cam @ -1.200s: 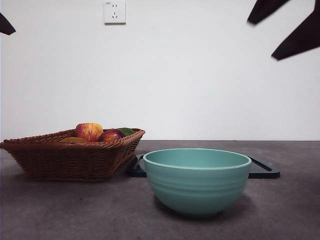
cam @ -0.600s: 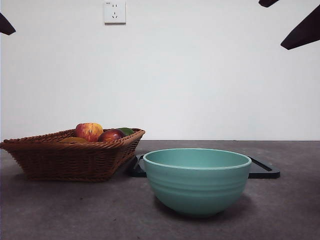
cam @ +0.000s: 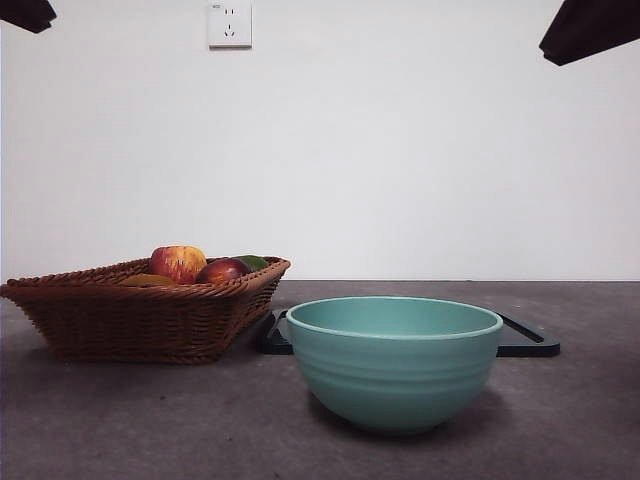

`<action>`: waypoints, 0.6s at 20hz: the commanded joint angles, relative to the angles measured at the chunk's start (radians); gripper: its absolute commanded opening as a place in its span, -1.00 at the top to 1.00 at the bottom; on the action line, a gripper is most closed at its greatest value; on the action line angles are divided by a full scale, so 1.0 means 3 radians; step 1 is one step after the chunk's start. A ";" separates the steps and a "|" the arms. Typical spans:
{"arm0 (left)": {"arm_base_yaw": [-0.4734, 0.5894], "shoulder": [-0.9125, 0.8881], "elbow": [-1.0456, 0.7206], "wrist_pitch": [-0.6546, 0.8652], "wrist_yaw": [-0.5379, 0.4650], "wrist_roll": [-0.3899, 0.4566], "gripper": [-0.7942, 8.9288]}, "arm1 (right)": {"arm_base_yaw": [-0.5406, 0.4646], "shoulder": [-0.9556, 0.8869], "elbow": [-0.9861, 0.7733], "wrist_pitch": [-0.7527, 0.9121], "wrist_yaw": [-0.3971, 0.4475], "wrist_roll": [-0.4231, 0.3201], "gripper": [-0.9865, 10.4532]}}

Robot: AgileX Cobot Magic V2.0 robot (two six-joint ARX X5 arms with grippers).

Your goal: Pick up the wifruite, put it on the bowl, pick up the plate, put it on desk

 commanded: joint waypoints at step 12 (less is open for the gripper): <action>-0.0015 0.0017 0.0061 0.0028 0.0022 0.0039 0.82 | 0.0027 0.0019 0.0023 0.0045 0.0009 -0.0039 0.82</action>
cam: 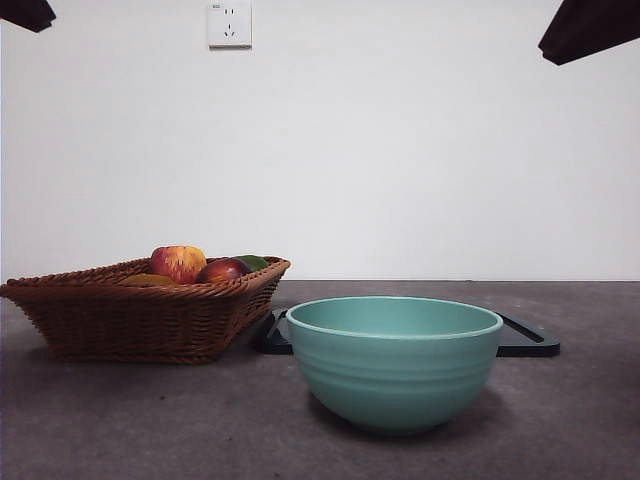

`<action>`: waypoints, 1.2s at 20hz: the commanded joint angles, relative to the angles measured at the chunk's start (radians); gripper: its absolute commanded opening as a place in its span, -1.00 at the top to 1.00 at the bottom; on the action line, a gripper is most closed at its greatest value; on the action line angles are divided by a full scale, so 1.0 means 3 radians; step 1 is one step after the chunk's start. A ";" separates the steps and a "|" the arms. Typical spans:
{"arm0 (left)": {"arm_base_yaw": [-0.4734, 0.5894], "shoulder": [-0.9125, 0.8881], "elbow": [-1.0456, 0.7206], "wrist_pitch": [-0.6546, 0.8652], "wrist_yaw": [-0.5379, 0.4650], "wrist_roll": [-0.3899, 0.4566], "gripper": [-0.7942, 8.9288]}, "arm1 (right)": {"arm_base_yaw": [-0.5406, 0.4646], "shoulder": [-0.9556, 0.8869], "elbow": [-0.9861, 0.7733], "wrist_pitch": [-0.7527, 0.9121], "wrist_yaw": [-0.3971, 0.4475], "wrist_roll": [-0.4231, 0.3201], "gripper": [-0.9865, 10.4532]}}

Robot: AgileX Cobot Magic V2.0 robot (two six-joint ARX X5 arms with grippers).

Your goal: Pick up the wifruite, put it on the bowl, pick up the plate, put it on desk

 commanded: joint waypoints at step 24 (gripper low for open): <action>0.1475 -0.1821 -0.1147 0.2421 -0.1364 0.0488 0.82 | 0.0027 0.0019 0.0023 0.0037 0.0009 -0.0039 0.82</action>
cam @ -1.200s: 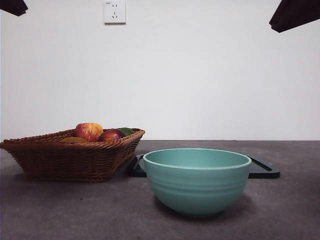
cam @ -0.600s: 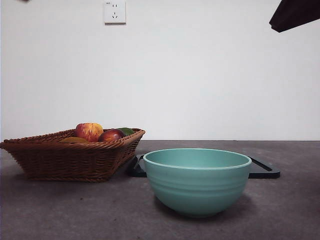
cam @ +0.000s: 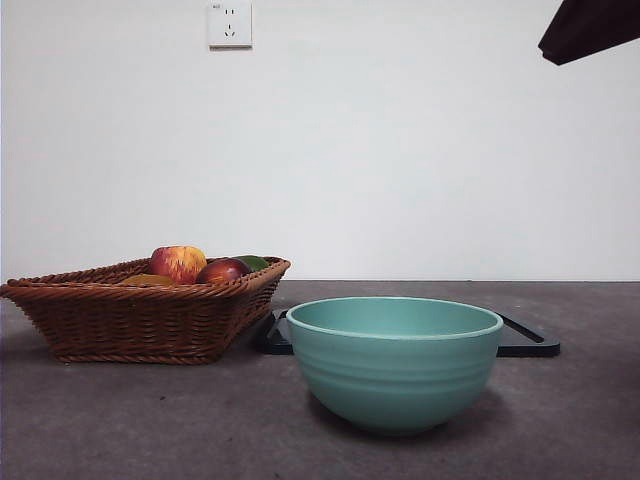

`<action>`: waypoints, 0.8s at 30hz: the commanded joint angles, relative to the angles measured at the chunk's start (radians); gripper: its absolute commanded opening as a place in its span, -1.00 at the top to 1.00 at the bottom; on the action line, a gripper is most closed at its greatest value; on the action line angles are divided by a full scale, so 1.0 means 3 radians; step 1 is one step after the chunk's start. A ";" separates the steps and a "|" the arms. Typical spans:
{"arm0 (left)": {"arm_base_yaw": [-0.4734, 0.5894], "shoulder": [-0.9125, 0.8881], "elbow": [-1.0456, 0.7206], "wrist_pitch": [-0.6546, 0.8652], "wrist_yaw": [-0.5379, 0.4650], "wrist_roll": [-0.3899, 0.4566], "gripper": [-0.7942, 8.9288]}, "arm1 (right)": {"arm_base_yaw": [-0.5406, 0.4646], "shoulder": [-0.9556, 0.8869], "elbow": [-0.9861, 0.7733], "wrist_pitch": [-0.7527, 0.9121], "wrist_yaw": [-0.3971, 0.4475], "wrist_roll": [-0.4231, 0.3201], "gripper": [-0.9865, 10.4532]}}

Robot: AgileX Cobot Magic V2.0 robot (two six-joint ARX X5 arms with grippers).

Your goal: Pick up the wifruite, put it on the bowl, pick up the plate, put it on desk

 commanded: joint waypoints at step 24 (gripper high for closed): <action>0.0287 -0.0956 -0.1787 0.0001 -0.0169 0.0001 0.82 | 0.0027 0.0018 0.0023 0.0043 0.0009 -0.0039 0.82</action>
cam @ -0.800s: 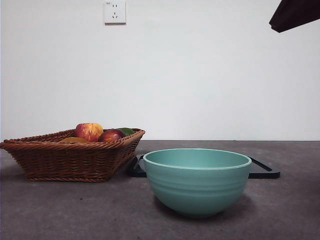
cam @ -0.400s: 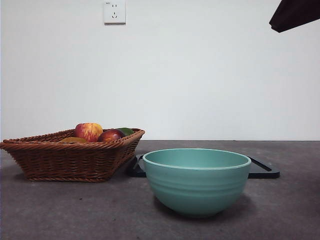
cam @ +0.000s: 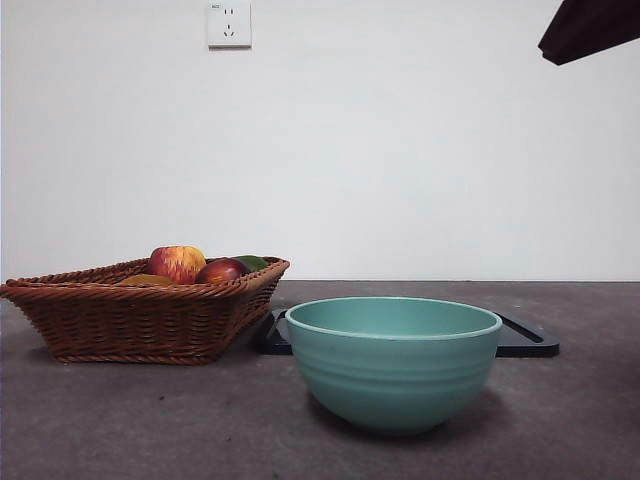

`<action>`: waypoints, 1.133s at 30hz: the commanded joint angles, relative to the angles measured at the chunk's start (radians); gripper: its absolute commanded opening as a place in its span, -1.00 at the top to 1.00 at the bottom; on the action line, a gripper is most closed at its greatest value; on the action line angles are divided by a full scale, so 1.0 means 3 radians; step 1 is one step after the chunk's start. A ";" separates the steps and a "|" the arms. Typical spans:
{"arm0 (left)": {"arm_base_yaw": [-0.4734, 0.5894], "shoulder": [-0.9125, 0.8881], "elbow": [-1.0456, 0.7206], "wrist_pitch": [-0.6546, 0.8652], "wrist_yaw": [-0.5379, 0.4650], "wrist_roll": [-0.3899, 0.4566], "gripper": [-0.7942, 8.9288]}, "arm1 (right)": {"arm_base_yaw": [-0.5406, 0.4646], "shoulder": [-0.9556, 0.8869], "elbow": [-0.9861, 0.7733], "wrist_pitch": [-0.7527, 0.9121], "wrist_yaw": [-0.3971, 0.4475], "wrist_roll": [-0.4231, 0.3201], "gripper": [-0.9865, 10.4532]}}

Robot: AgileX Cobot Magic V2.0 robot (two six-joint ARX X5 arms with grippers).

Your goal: Pick up the wifruite, put it on the bowl, pick up the plate, put it on desk

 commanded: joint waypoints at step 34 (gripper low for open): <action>0.0011 -0.0005 -0.0285 -0.0041 -0.0008 -0.0149 0.82 | 0.0027 0.0018 0.0023 0.0045 0.0009 -0.0041 0.82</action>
